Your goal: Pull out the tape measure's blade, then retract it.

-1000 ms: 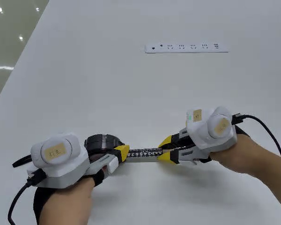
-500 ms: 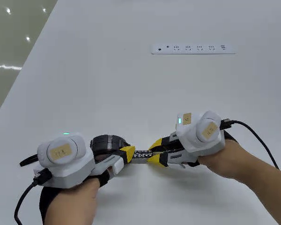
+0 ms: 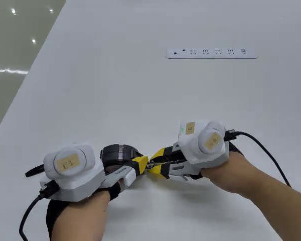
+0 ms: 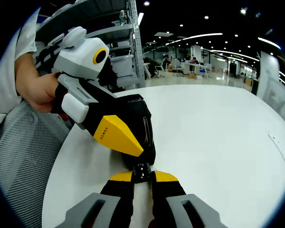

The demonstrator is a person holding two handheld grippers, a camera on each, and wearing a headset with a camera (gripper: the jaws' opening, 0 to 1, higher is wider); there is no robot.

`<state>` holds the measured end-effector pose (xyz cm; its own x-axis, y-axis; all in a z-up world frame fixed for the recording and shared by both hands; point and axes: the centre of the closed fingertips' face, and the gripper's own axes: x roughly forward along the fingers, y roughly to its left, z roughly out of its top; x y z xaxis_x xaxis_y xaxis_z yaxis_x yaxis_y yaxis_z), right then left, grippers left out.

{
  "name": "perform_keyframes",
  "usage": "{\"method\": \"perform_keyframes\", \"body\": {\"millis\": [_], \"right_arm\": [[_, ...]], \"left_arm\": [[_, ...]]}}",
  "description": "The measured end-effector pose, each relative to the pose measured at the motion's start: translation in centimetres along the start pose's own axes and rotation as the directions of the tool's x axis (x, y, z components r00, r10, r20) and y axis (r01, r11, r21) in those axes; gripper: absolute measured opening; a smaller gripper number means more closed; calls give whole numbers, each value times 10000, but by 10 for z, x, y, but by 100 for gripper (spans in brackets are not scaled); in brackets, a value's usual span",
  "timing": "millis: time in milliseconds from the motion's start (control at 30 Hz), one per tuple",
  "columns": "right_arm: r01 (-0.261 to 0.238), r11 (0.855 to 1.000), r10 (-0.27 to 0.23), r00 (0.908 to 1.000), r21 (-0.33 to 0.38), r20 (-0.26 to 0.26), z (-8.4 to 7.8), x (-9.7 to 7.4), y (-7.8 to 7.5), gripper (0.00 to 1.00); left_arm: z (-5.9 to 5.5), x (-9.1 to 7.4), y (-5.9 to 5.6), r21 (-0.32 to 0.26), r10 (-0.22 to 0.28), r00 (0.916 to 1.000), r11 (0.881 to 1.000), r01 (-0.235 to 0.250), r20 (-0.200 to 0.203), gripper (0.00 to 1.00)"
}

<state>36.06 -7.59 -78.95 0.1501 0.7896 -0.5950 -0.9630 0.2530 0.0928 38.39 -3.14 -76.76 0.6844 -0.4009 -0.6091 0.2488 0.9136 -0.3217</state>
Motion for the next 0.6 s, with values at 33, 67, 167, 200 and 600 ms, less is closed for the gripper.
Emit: {"method": "perform_keyframes", "body": {"millis": [33,67,167,200,600], "right_arm": [[1,10000,-1,10000,4,10,1,1,0,11],[1,10000,-1,10000,13,30,1,1,0,11],[-10,10000,10,10000,47,51,1,1,-1,11],[-4,10000,4,10000,14,60,1,2,-1,11],[321,9982,-324,9995,497,48,2,-2,-3,17]], "left_arm": [[0,0,0,-6,1,10000,10000,-1,6,59],[0,0,0,-21,-1,10000,10000,1,7,59],[0,0,0,-29,-12,10000,10000,12,5,59],[0,0,0,-9,-13,10000,10000,13,4,60],[1,1,-1,-49,-130,9998,9999,131,161,62]]}}
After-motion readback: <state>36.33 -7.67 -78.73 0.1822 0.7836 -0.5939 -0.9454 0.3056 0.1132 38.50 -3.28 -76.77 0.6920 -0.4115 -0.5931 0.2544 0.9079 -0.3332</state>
